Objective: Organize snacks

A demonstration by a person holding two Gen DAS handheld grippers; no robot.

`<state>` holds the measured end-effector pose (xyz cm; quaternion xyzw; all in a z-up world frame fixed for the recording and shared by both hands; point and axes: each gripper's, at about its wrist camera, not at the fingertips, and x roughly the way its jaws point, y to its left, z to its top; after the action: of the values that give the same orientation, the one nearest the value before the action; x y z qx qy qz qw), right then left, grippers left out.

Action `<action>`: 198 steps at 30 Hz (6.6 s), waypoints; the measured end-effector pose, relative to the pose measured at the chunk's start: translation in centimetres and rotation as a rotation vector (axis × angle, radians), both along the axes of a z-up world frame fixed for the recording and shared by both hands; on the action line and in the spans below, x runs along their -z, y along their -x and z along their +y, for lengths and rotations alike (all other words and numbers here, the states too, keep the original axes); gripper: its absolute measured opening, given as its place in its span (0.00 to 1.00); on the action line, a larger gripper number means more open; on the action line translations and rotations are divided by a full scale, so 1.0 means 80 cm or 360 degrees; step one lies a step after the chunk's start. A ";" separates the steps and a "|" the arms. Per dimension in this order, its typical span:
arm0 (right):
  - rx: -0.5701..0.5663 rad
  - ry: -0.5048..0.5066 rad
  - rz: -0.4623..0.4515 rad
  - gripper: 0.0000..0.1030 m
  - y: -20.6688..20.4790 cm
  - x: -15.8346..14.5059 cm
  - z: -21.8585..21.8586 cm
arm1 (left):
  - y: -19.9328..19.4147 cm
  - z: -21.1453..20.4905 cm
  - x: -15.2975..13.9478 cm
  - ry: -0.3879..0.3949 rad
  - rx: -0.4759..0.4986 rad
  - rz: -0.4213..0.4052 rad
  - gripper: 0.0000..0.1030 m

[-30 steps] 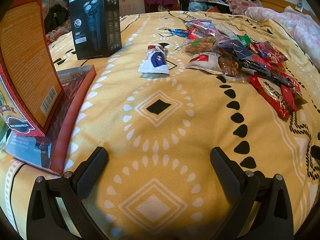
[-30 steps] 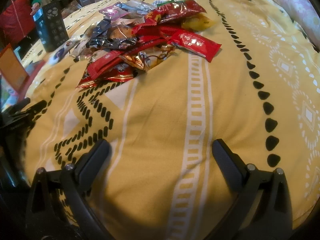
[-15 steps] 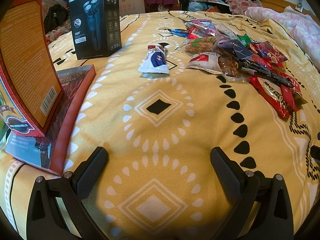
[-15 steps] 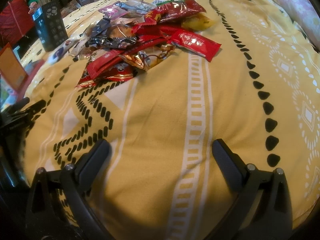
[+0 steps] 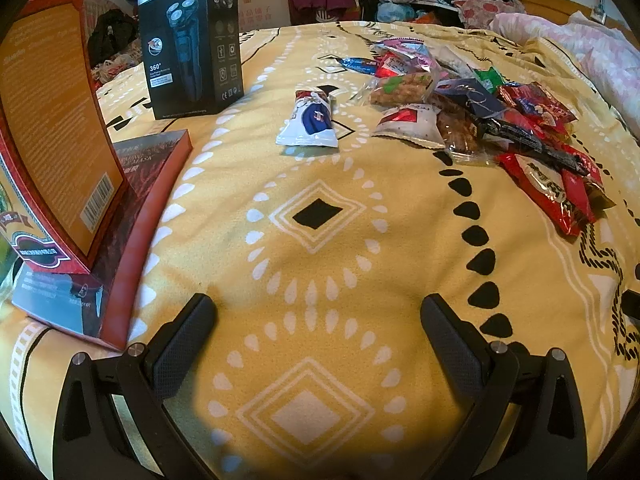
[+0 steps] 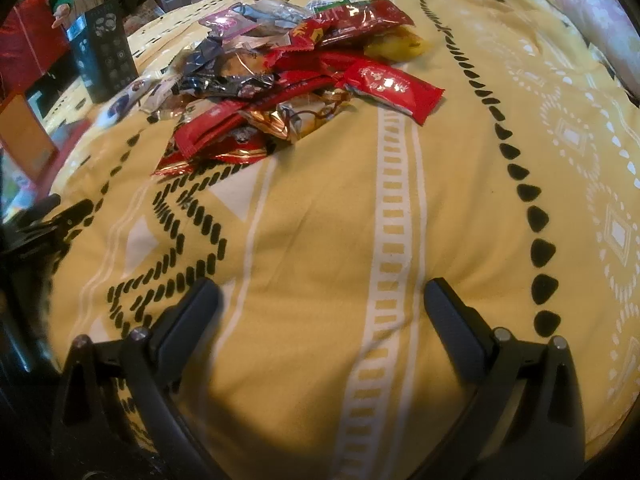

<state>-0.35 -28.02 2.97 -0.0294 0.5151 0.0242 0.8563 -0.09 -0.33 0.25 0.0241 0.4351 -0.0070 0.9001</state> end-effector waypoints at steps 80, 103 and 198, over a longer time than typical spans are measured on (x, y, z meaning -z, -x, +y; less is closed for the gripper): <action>-0.0009 -0.0002 -0.0036 1.00 -0.006 0.000 0.004 | -0.074 0.018 -0.073 0.0297 0.0246 0.0093 0.57; -0.0494 -0.0498 -0.0008 0.77 -0.221 -0.034 0.277 | 0.031 0.078 -0.125 0.0339 0.0184 -0.0107 0.34; -0.0237 0.0015 -0.0013 0.48 -0.249 -0.016 0.137 | -0.103 0.015 -0.082 0.0536 0.0252 0.0071 0.69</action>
<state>19.60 -17.09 4.23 -0.0718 0.5081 0.0854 0.8541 8.13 0.84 6.80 -0.0930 0.4444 -0.1513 0.8781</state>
